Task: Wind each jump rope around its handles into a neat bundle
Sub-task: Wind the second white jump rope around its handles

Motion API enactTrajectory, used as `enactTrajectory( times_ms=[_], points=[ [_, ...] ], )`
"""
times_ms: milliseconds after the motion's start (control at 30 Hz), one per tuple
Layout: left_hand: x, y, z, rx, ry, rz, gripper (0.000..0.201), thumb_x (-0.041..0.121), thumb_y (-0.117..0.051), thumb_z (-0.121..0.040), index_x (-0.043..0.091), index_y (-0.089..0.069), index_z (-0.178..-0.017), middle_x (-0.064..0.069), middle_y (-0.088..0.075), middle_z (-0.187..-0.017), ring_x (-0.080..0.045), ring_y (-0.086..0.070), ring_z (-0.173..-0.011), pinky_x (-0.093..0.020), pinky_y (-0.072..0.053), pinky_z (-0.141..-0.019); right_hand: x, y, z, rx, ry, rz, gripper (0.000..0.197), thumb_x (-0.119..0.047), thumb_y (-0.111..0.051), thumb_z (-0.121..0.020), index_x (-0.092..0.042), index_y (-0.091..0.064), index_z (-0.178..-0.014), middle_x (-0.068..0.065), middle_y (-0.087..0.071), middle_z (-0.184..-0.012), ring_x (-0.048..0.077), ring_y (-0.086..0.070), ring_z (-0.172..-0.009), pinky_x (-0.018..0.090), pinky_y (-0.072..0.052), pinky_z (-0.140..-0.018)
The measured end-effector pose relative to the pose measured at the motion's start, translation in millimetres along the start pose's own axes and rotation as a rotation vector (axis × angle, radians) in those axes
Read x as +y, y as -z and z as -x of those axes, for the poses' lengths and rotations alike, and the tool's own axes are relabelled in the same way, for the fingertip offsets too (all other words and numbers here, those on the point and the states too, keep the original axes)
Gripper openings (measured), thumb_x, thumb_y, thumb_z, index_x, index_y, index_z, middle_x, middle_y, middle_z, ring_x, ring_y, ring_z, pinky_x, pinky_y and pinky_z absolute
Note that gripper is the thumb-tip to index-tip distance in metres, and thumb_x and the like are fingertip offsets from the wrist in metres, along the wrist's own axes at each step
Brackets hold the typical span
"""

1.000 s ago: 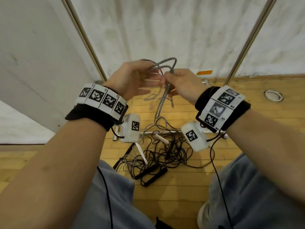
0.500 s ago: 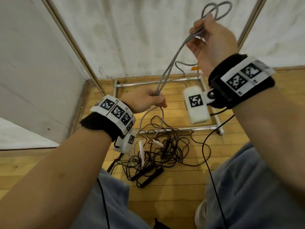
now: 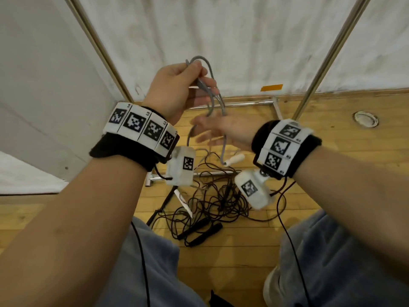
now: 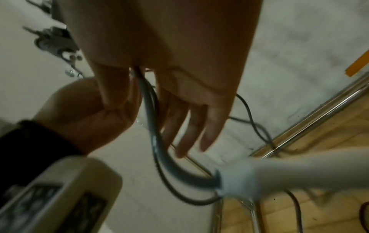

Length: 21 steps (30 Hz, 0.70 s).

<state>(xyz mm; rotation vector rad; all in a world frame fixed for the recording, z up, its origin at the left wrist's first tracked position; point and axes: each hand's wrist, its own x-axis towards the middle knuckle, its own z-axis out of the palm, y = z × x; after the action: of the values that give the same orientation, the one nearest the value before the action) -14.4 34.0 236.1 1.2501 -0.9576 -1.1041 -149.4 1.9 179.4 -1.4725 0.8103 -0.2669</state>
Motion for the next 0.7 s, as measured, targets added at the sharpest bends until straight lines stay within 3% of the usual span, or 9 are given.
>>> enactTrajectory(
  times_ms=[133,233,300,400,500,600,700],
  points=[
    [4,8,-3,0.049,-0.018,0.046,0.026,0.024,-0.043,-0.102,0.009,-0.057,-0.085,0.0,-0.069,-0.067,-0.02,-0.071,-0.07,-0.022,-0.054,-0.054,4,-16,2,-0.044,-0.006,0.119,0.019,-0.024,-0.053,-0.094,-0.013,-0.067,-0.088,0.003,-0.064,-0.074,0.018,-0.06,-0.06,0.028,-0.049,-0.059],
    [4,15,-5,0.08,-0.025,0.065,0.027,0.026,-0.043,-0.102,0.01,-0.057,-0.086,0.001,-0.07,-0.069,-0.019,-0.072,-0.072,-0.022,-0.053,-0.056,0,-15,4,-0.019,0.035,0.166,0.019,-0.023,-0.053,-0.094,-0.011,-0.065,-0.087,0.002,-0.054,-0.062,0.013,-0.044,-0.042,0.024,-0.038,-0.044],
    [4,19,-7,0.105,-0.003,0.069,0.031,0.033,-0.043,-0.101,0.009,-0.059,-0.092,-0.002,-0.073,-0.077,-0.02,-0.072,-0.079,-0.023,-0.053,-0.059,-6,-11,5,0.038,0.071,0.135,0.02,-0.018,-0.051,-0.094,-0.008,-0.063,-0.082,0.0,-0.057,-0.058,0.011,-0.036,-0.036,0.02,-0.029,-0.036],
    [1,22,-8,0.123,0.107,-0.031,0.049,0.053,-0.042,-0.096,0.008,-0.062,-0.096,-0.006,-0.074,-0.09,-0.023,-0.072,-0.085,-0.03,-0.056,-0.068,-16,-3,6,0.146,0.133,0.015,0.024,-0.014,-0.046,-0.096,-0.007,-0.062,-0.079,0.001,-0.06,-0.058,0.009,-0.03,-0.033,0.018,-0.023,-0.035],
    [-6,22,-2,-0.077,0.246,-0.225,0.053,0.062,-0.051,-0.084,0.012,-0.065,-0.097,-0.001,-0.072,-0.093,-0.016,-0.069,-0.083,-0.037,-0.049,-0.084,-26,6,7,0.242,0.188,-0.138,0.025,-0.013,-0.047,-0.095,-0.007,-0.06,-0.074,0.005,-0.062,-0.059,0.009,-0.025,-0.033,0.019,-0.017,-0.036],
    [-14,19,7,-0.335,0.254,-0.494,0.037,0.039,-0.066,-0.073,0.013,-0.071,-0.099,-0.005,-0.071,-0.103,-0.013,-0.065,-0.097,-0.039,-0.046,-0.094,-37,16,9,0.323,0.203,-0.288,0.023,-0.009,-0.046,-0.094,-0.005,-0.057,-0.074,0.006,-0.062,-0.058,0.008,-0.023,-0.031,0.018,-0.013,-0.035],
    [-26,16,11,-0.45,0.157,-0.958,0.017,0.029,-0.06,-0.091,0.02,-0.073,-0.096,0.001,-0.069,-0.105,-0.016,-0.061,-0.104,-0.04,-0.045,-0.098,-43,30,11,0.4,0.226,-0.393,0.024,-0.009,-0.044,-0.094,-0.006,-0.056,-0.073,0.003,-0.062,-0.055,0.007,-0.022,-0.029,0.017,-0.015,-0.034]
  ],
)
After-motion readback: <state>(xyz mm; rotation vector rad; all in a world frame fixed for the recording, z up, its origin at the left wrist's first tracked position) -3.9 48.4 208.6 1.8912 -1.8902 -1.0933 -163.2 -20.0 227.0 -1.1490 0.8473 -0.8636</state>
